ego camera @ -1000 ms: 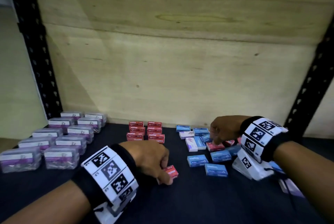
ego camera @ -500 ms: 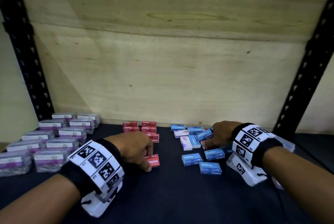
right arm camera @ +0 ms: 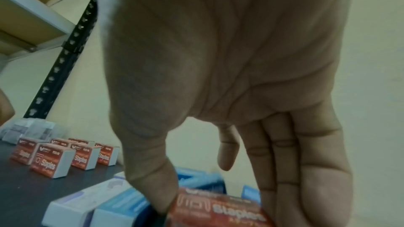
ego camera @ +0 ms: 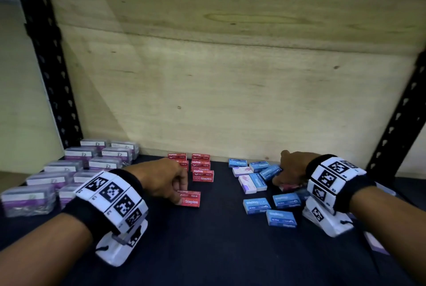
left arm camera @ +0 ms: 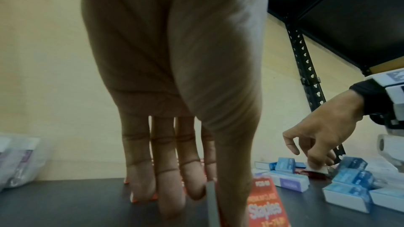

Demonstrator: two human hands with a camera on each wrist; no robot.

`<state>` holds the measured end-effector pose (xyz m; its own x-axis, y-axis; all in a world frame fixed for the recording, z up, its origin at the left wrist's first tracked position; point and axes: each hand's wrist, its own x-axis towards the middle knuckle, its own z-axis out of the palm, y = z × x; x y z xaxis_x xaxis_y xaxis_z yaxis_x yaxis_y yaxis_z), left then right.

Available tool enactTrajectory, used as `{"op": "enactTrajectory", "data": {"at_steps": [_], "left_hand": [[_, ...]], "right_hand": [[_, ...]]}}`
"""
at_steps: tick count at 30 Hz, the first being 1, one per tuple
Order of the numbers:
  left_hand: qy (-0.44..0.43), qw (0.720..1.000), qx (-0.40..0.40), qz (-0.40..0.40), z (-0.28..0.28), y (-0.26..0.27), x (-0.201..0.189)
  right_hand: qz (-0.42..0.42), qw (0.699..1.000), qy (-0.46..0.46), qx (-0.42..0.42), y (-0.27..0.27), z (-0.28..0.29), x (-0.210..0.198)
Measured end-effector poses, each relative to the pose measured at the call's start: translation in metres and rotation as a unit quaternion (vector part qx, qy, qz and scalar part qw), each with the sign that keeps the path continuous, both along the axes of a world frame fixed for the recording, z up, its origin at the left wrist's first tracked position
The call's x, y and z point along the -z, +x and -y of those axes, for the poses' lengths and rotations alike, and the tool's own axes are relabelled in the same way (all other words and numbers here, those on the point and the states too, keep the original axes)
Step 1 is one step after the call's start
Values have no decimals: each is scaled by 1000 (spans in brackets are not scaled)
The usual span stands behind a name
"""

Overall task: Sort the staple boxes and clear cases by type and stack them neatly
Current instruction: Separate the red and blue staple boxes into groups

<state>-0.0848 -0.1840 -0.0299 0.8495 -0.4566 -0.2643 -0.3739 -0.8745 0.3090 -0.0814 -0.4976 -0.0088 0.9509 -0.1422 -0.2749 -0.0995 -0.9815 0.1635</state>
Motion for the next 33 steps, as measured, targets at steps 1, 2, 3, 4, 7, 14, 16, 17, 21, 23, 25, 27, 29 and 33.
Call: {"op": "enactTrajectory", "data": {"at_steps": [1,2,3,4,7,14,16,17,21,23,25,27,29,33], "left_hand": [[0,1000,-5,-3,-3,0,-1],[2,1000,-9,-6,-6,1,-1],[3,1000,-12,-7,-8,1,-1],[3,1000,-13,-8,-10,1,-1],[1,1000,-17,-7,-17,2,-1],[30,998,-44,35,-31,3,-1],[44,997,-52,45,-34,2,-1],[50,996,-55,48,-36,2,-1],[74,994,-54,53,-37,3,-1],[86,993,-51,57,-36,2,-1],[99,992,-48,63,-33,2,-2],[106,991,-43,69,-31,1,-3],[113,990,-39,74,-29,1,-4],[124,988,-42,82,-27,2,-4]], "right_hand": [[-2,1000,-5,-7,0,0,-3],[-2,1000,-12,-20,1,0,-7],[0,999,-19,-38,2,-1,-11],[3,998,-26,-54,2,-3,-16],[5,996,-12,-88,-1,-15,-26],[27,970,136,-198,-15,-73,-18],[16,961,163,-223,-17,-89,-12],[6,958,163,-234,-17,-96,-8],[-7,954,142,-263,-11,-112,7],[7,952,139,-274,-8,-116,13],[17,950,135,-282,-6,-119,15],[21,949,126,-288,-3,-122,16],[22,949,120,-291,-2,-123,16],[17,950,111,-291,0,-125,19]]}}
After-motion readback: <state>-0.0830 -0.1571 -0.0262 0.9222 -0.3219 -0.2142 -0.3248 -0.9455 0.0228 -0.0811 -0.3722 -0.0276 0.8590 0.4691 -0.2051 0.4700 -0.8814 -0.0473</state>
